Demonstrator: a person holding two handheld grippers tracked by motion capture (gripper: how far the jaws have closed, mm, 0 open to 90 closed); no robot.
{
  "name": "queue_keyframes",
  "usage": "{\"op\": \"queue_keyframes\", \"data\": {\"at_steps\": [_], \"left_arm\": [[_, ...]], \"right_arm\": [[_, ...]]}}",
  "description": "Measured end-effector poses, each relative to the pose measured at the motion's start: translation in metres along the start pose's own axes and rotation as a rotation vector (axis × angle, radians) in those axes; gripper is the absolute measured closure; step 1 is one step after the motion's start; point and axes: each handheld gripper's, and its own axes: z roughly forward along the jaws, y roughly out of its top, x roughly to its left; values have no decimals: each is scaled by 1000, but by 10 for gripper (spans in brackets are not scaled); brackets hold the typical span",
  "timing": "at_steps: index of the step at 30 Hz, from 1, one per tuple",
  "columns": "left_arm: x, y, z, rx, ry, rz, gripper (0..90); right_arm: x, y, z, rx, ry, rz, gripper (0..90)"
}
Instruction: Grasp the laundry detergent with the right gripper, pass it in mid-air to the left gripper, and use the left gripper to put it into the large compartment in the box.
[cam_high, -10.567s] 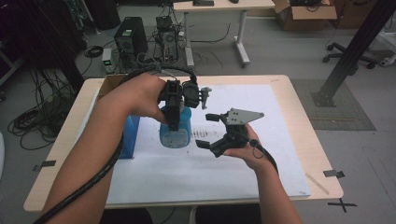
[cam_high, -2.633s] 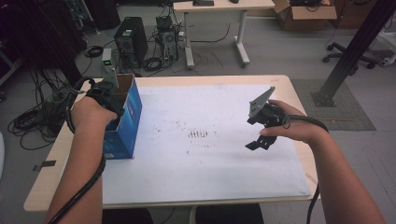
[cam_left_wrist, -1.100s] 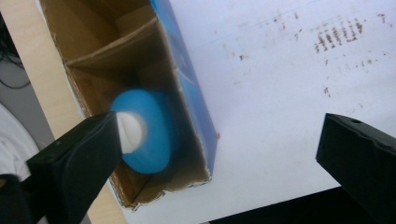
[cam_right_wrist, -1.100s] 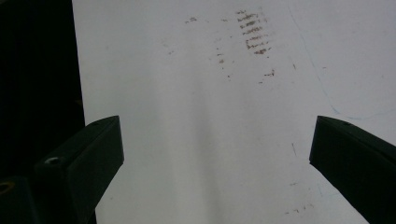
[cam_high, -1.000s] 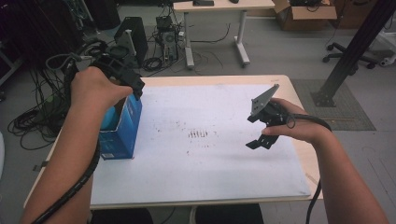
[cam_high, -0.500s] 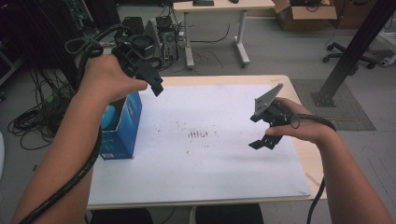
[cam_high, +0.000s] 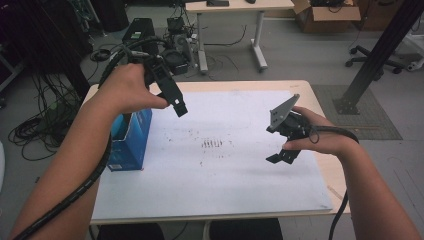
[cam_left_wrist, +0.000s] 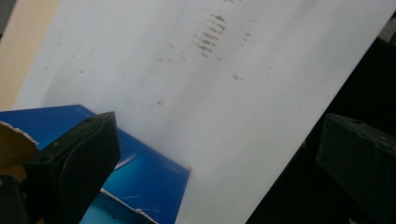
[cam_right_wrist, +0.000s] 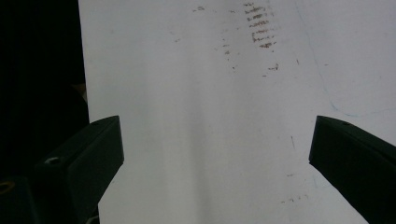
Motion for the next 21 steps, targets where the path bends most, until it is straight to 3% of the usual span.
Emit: {"op": "queue_keyframes", "data": {"at_steps": [7, 8, 9, 11, 12, 13, 21], "left_arm": [[-4, 3, 6, 10, -46, 107, 2], [-4, 3, 6, 10, -46, 107, 2], [-8, 5, 9, 8, -42, 163, 2], [-12, 6, 12, 24, -45, 212, 2], [-12, 6, 12, 24, -45, 212, 2], [-17, 7, 15, 42, -43, 260, 2], [-30, -1, 21, 77, -45, 374, 2]], "right_arm": [[2, 1, -2, 27, 7, -11, 30], [2, 1, -2, 27, 7, -11, 30], [1, 1, -2, 32, 10, -8, 31], [0, 1, -2, 51, 12, -4, 31], [0, 1, -2, 51, 12, -4, 31], [-2, 2, -3, 65, 6, -3, 31], [-4, 0, -3, 104, 11, 15, 32]]}}
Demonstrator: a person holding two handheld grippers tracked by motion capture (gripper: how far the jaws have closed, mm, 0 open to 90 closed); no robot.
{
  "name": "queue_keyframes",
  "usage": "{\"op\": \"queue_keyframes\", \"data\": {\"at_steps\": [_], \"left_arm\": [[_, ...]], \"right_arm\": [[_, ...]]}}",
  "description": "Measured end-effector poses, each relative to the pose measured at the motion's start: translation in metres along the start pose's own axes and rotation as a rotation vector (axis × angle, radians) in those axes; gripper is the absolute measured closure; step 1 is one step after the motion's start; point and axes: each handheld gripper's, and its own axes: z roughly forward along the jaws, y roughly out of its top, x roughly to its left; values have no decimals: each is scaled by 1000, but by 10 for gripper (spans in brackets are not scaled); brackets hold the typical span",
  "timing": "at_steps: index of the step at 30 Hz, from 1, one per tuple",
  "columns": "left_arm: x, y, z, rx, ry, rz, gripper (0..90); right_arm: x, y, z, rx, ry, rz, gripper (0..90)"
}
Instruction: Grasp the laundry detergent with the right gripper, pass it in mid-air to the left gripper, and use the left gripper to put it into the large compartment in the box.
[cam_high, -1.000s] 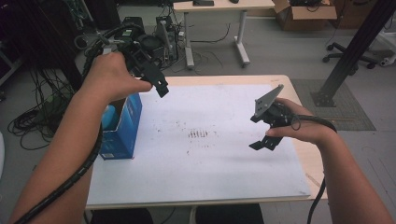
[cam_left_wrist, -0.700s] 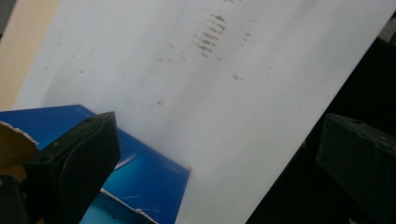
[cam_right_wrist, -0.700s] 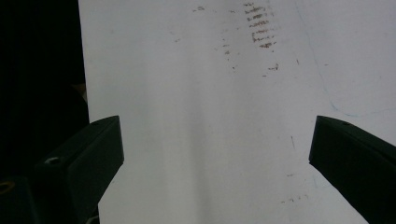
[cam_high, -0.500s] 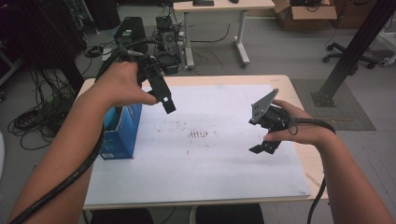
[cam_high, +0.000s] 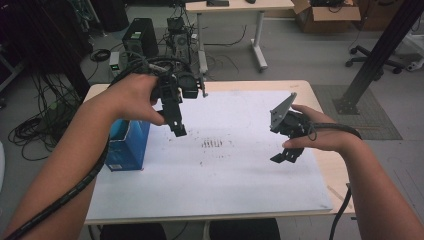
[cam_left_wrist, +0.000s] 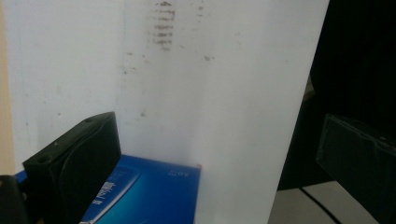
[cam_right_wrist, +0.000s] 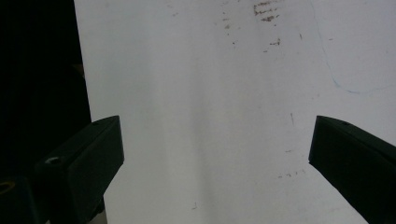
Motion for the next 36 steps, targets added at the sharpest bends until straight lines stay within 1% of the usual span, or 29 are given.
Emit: {"op": "queue_keyframes", "data": {"at_steps": [2, 4, 6, 7, 9, 10, 11, 12, 14, 16, 17, 19, 20, 21, 22, 24, 26, 27, 29, 32, 34, 35, 36], "left_arm": [[-1, -2, 2, 7, -6, 20, 2], [0, -4, 4, 11, -15, 30, 2], [1, -4, 6, 11, -14, 38, 2], [3, -5, 8, 20, -21, 49, 2], [4, -5, 10, 27, -27, 54, 2], [5, -4, 12, 39, -30, 61, 2], [7, -4, 14, 47, -29, 62, 2], [8, -3, 15, 51, -32, 66, 2], [12, 1, 18, 67, -36, 75, 2], [14, 3, 18, 70, -35, 77, 2], [16, 5, 19, 64, -37, 82, 2], [18, 7, 20, 55, -40, 83, 2], [18, 7, 20, 55, -40, 83, 2], [20, 8, 23, 56, -43, 85, 2], [20, 9, 26, 65, -44, 88, 2], [21, 9, 30, 70, -40, 88, 2], [22, 10, 32, 75, -42, 86, 2], [22, 10, 32, 78, -42, 87, 2], [21, 9, 33, 81, -41, 88, 2], [20, 8, 33, 82, -35, 90, 2], [20, 7, 32, 82, -31, 89, 2], [20, 7, 32, 82, -31, 89, 2], [20, 7, 32, 80, -35, 91, 2]], "right_arm": [[0, 1, 0, 9, 2, 1, 31], [0, 1, 2, 13, 7, 0, 31], [-1, 2, 2, 18, 9, 0, 32], [-2, 3, 4, 30, 10, -2, 33], [-3, 4, 4, 33, 12, -1, 33], [-4, 4, 4, 37, 19, -2, 33], [-5, 6, 4, 50, 25, -9, 34], [-8, 7, 3, 71, 26, -5, 34], [-13, 9, 3, 95, 32, -5, 34], [-18, 11, 1, 134, 31, -7, 33], [-21, 12, 1, 148, 34, 2, 34], [-25, 13, -1, 160, 43, 2, 36], [-25, 13, -1, 160, 43, 2, 36], [-29, 15, -2, 171, 52, 9, 35], [-30, 15, -3, 177, 55, 14, 35], [-32, 17, -3, 190, 61, 9, 36], [-32, 18, -4, 191, 61, 9, 37], [-33, 19, -4, 191, 64, 19, 35], [-34, 20, -4, 189, 64, 10, 36], [-33, 22, -3, 200, 69, 18, 37], [-33, 24, -4, 208, 64, 14, 39], [-34, 25, -5, 203, 58, 9, 36], [-34, 26, -6, 195, 57, 14, 33]]}}
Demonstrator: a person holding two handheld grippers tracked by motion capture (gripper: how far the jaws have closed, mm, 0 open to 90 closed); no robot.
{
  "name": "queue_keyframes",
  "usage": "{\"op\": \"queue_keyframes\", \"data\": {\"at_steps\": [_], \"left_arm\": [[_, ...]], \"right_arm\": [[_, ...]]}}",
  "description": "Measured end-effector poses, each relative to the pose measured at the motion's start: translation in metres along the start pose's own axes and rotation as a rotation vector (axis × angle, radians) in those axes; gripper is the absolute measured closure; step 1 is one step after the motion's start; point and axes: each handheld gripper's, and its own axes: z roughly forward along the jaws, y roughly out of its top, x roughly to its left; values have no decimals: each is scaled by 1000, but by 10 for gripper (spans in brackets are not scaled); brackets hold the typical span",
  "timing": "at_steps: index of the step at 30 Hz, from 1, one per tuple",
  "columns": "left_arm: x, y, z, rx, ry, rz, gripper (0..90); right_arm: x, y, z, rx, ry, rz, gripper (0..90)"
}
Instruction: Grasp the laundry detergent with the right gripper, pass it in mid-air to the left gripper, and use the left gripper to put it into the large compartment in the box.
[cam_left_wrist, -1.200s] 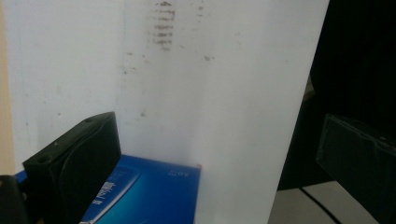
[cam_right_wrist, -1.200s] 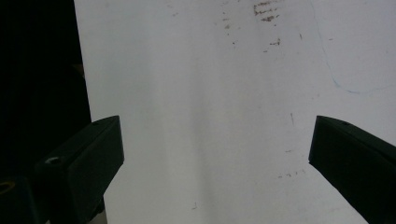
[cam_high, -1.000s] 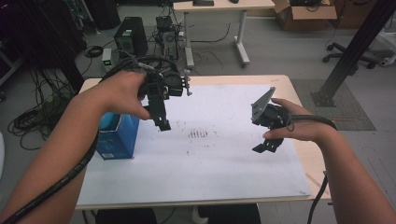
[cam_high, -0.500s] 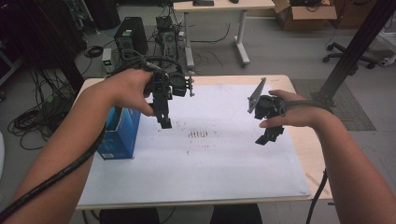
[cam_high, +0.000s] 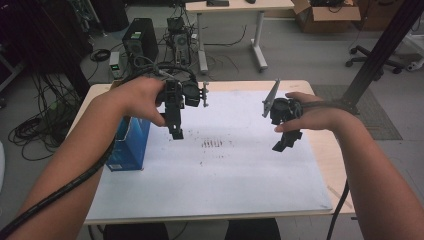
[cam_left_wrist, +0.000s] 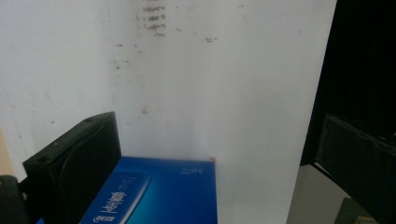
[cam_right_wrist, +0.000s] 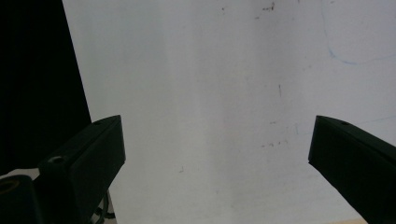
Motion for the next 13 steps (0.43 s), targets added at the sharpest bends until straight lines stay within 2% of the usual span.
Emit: {"op": "queue_keyframes", "data": {"at_steps": [13], "left_arm": [[-6, -1, -1, -6, 3, -1, 2]], "right_arm": [[4, 4, -3, -14, -7, -11, 35]]}}
